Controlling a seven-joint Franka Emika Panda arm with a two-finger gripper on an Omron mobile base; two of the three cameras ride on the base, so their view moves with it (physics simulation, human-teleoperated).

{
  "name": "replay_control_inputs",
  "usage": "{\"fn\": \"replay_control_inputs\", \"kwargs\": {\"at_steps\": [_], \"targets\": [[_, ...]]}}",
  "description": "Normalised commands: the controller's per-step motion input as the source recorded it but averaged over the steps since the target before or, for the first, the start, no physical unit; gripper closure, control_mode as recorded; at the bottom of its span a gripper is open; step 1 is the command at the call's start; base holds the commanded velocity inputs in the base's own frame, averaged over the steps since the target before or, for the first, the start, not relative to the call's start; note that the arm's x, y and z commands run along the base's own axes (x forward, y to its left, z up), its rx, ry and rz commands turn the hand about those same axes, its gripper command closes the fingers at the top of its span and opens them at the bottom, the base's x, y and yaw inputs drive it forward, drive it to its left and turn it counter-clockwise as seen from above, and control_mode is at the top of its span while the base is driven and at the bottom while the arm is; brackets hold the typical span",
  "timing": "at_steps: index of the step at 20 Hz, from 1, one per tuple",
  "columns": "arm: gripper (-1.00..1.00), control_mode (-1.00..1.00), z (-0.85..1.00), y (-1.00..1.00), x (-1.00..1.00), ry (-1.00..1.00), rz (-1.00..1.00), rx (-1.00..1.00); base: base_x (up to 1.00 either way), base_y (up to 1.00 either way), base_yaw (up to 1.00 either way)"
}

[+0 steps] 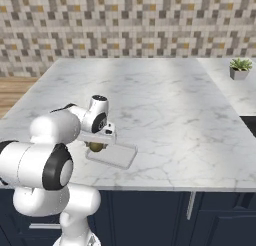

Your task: Take the avocado and potato out of the freezer and place them in the tupperware container on the counter. Then put the tupperware containing the vegetables back in the freezer.

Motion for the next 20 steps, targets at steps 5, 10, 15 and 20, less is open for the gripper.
{"fn": "replay_control_inputs", "kwargs": {"at_steps": [5,10,15,20], "targets": [[1.00,-1.00,-0.31,-0.03,0.33,0.00,0.00,-0.03,0.00,0.00,0.00],[1.00,-1.00,-0.21,-0.03,0.38,0.00,0.00,-0.02,0.00,0.00,0.00],[1.00,-1.00,-0.18,0.00,0.14,0.00,0.00,-0.02,0.00,0.00,0.00],[-1.00,-1.00,-0.05,0.00,-0.01,-0.03,0.00,-0.03,0.00,0.00,0.00]]}}
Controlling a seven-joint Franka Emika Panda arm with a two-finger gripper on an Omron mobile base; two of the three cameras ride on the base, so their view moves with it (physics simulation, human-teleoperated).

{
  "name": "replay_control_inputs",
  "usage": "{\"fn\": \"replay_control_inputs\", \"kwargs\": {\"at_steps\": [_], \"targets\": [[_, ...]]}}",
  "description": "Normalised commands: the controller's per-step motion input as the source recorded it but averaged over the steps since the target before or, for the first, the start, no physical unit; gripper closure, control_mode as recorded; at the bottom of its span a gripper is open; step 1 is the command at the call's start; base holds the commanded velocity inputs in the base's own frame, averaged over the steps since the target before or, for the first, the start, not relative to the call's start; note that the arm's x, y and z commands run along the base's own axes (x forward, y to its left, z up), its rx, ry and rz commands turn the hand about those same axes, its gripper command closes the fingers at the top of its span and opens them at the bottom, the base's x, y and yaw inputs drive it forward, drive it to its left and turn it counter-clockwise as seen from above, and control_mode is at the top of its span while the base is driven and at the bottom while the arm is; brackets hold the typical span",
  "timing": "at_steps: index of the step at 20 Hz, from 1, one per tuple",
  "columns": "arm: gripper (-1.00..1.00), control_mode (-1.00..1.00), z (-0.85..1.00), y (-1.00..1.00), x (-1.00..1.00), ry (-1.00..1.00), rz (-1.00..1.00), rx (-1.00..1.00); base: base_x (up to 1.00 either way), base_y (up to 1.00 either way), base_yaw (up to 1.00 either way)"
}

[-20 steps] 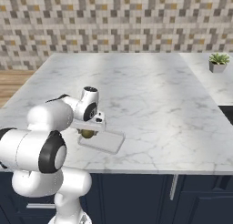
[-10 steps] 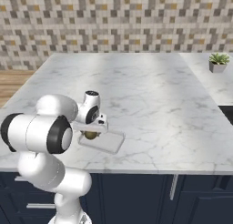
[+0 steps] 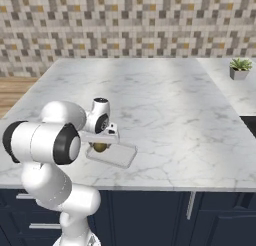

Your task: Take the avocado and potato out of the freezer and place them in the tupperware container on the counter. Then put the tupperware containing the vegetables back in the freezer.

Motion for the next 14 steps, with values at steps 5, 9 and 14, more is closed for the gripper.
{"fn": "replay_control_inputs", "kwargs": {"at_steps": [5,9,14], "targets": [[-1.00,-1.00,0.18,-0.06,-0.38,-0.16,0.00,-0.01,0.00,0.00,0.00],[-1.00,-1.00,0.29,-0.04,-0.16,-0.10,0.00,0.00,0.00,0.00,0.00],[-1.00,-1.00,0.68,0.00,-0.32,-0.12,0.00,0.00,0.00,0.00,0.00]]}}
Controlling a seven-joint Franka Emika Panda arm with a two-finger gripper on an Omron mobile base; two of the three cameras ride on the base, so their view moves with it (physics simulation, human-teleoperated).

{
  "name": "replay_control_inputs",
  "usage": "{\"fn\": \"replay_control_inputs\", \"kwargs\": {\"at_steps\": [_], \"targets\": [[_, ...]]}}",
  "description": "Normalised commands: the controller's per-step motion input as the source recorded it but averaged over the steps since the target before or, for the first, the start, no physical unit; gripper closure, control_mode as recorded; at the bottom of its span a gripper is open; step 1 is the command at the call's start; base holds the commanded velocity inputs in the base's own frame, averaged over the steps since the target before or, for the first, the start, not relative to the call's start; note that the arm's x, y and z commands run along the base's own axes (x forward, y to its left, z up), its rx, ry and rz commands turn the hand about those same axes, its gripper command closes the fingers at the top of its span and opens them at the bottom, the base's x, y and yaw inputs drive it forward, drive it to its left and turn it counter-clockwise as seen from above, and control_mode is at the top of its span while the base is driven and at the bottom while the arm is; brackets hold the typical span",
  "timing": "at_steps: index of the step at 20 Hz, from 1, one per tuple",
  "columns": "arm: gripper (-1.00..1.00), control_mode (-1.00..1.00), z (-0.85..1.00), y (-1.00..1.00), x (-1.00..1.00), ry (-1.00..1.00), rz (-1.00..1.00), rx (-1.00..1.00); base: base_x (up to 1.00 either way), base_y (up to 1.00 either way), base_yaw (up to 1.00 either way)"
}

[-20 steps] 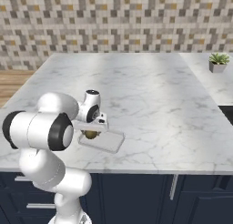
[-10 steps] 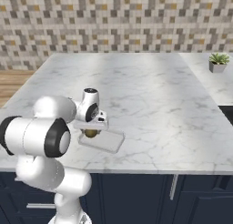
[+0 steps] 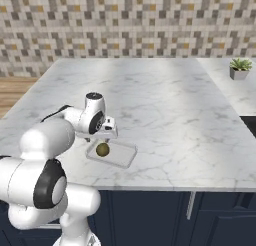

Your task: Take the avocado and potato out of the freezer and place them in the tupperware container on the counter. Then put the tupperware containing the vegetables back in the freezer.

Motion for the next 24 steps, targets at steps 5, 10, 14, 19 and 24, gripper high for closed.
{"fn": "replay_control_inputs", "kwargs": {"at_steps": [5,10,14,19,24], "targets": [[-1.00,-1.00,1.00,0.05,-0.87,-0.19,-0.01,0.01,0.00,0.00,0.00],[-1.00,-1.00,1.00,0.11,-0.99,0.00,-0.09,0.04,0.00,0.00,0.00],[-1.00,-1.00,1.00,0.05,-1.00,0.00,-0.09,0.01,0.00,0.00,0.00],[-1.00,-1.00,0.97,0.00,-0.83,0.06,-0.12,0.00,0.00,0.00,0.00],[-1.00,-1.00,0.68,0.00,-0.92,0.08,-0.10,0.00,0.00,0.00,0.00]]}}
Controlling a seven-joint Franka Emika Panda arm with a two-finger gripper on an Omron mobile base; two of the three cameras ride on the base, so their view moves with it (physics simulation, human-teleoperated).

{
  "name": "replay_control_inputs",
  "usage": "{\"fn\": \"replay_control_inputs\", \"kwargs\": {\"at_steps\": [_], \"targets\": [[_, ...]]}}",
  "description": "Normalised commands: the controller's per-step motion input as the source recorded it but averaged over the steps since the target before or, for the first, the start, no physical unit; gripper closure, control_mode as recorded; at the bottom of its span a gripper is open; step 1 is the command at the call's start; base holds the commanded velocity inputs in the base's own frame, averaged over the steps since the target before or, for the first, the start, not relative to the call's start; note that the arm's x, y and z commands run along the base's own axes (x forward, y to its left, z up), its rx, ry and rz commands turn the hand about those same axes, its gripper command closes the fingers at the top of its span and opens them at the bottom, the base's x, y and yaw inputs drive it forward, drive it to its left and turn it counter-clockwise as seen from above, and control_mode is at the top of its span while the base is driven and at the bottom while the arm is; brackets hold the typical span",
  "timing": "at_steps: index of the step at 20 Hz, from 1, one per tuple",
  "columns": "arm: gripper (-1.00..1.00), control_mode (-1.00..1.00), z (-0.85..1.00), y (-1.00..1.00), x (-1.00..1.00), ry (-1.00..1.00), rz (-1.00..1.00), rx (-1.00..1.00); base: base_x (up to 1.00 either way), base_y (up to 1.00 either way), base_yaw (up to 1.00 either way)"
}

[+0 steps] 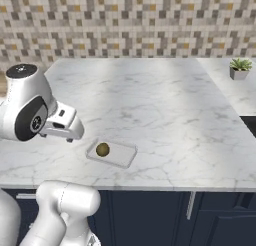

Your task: Take the avocado and potato out of the freezer and place them in the tupperware container on the counter. Then put the tupperware containing the vegetables back in the freezer.

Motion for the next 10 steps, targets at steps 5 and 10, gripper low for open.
{"fn": "replay_control_inputs", "kwargs": {"at_steps": [5,10], "targets": [[-1.00,-1.00,0.13,0.00,-0.52,0.04,-0.03,0.00,0.00,0.00,0.00],[-1.00,1.00,0.00,0.00,0.00,0.00,0.00,0.00,-0.99,0.44,0.00]]}}
